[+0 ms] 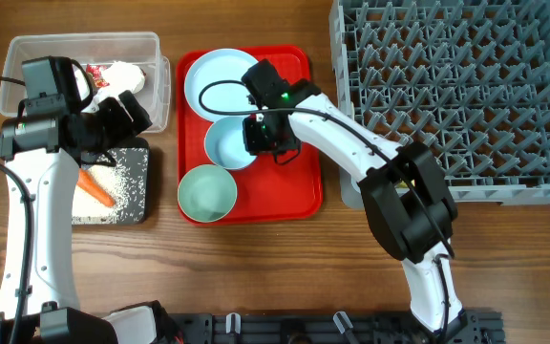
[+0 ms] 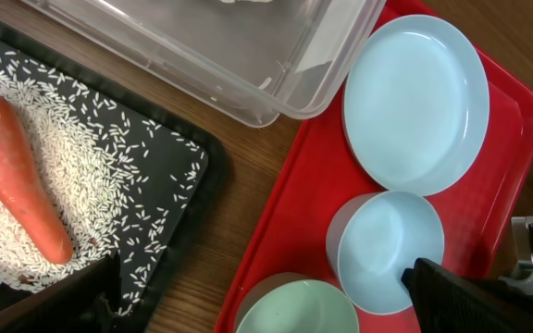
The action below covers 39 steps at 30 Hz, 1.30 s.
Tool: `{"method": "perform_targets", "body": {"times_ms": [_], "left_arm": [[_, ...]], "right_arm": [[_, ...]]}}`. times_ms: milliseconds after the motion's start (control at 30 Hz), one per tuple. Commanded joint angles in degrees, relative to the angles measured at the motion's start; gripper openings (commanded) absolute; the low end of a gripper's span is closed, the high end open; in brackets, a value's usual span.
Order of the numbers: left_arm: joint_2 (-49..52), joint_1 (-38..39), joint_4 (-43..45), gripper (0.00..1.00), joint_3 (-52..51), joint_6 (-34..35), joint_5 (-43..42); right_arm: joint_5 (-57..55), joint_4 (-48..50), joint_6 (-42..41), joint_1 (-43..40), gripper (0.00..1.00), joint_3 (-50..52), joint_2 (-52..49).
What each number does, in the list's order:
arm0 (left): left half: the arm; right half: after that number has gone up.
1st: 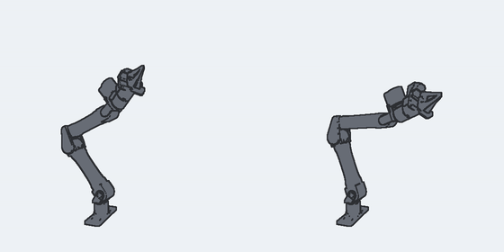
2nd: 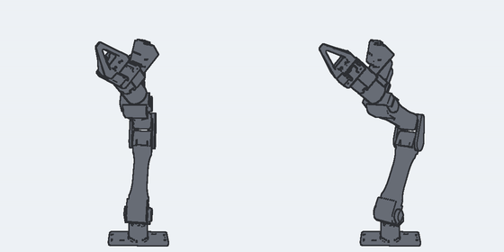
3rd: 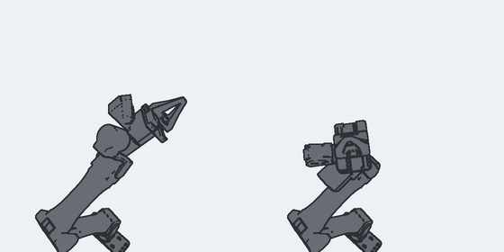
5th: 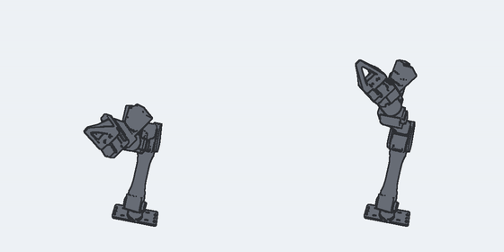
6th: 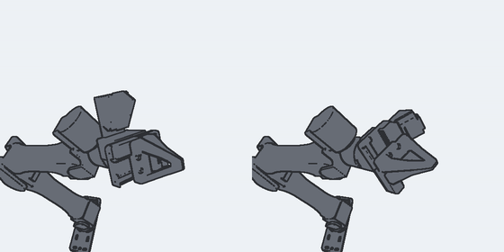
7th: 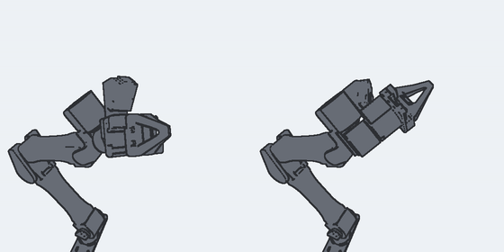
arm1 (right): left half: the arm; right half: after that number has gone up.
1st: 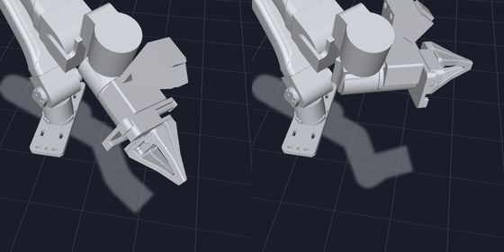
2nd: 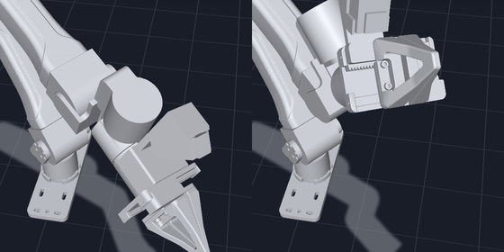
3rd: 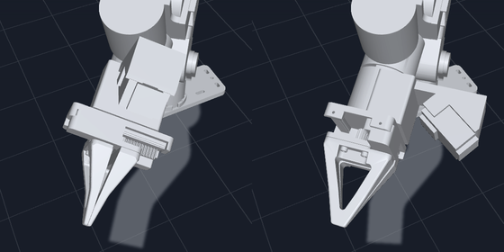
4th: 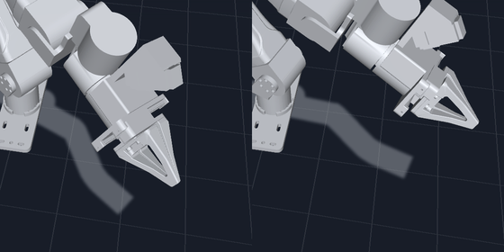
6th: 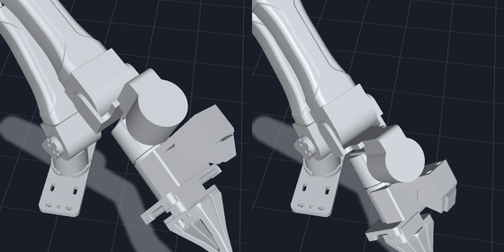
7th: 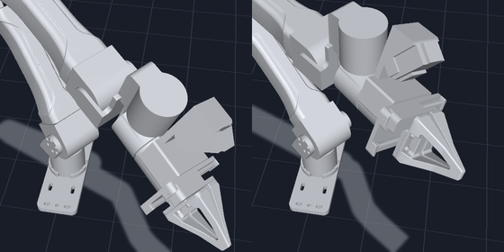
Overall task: Sort waste into correct bins and load items into the dishwasher rack
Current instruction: 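Grasp the light-blue bowl on the red tray with the right gripper, then carry the light-blue bowl into the back of the grey rack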
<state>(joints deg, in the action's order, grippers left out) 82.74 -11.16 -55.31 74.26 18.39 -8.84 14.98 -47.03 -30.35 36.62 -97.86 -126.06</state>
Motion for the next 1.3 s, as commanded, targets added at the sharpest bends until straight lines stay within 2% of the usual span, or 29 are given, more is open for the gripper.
{"method": "perform_targets", "body": {"times_ms": [0, 100, 333, 633, 733, 867, 967, 1100, 1267], "left_arm": [[0.52, -0.33, -0.04, 1.00, 0.31, 0.50, -0.52], [0.52, -0.33, -0.04, 1.00, 0.31, 0.50, -0.52], [0.52, -0.33, -0.04, 1.00, 0.31, 0.50, -0.52], [0.52, -0.33, -0.04, 1.00, 0.31, 0.50, -0.55], [0.52, -0.33, -0.04, 1.00, 0.31, 0.50, -0.55], [0.52, -0.33, -0.04, 1.00, 0.31, 0.50, -0.52], [0.52, -0.33, -0.04, 1.00, 0.31, 0.50, -0.52], [0.52, -0.33, -0.04, 1.00, 0.31, 0.50, -0.52], [0.52, -0.33, -0.04, 1.00, 0.31, 0.50, -0.52]], "right_arm": [[0.13, 0.28, -1.11, -0.09, 0.19, 0.28, -1.03], [0.13, 0.28, -1.16, -0.11, 0.04, 0.28, -1.03], [-0.52, -1.38, 1.81, -1.53, 0.04, 0.26, 1.90], [-12.94, -2.38, 6.10, -7.19, 0.04, 0.26, 16.63], [-24.09, -1.66, 8.13, -8.76, 0.04, 0.26, 22.77], [-53.81, 2.29, 10.38, -9.01, 0.04, 0.26, 27.93], [-69.68, 7.91, 14.73, -9.20, 0.04, 0.28, 27.36], [-78.14, 17.79, 24.22, -10.78, 0.04, 0.28, 23.71], [-83.08, 32.74, 43.43, -13.05, 0.04, 0.28, 14.25]]}}
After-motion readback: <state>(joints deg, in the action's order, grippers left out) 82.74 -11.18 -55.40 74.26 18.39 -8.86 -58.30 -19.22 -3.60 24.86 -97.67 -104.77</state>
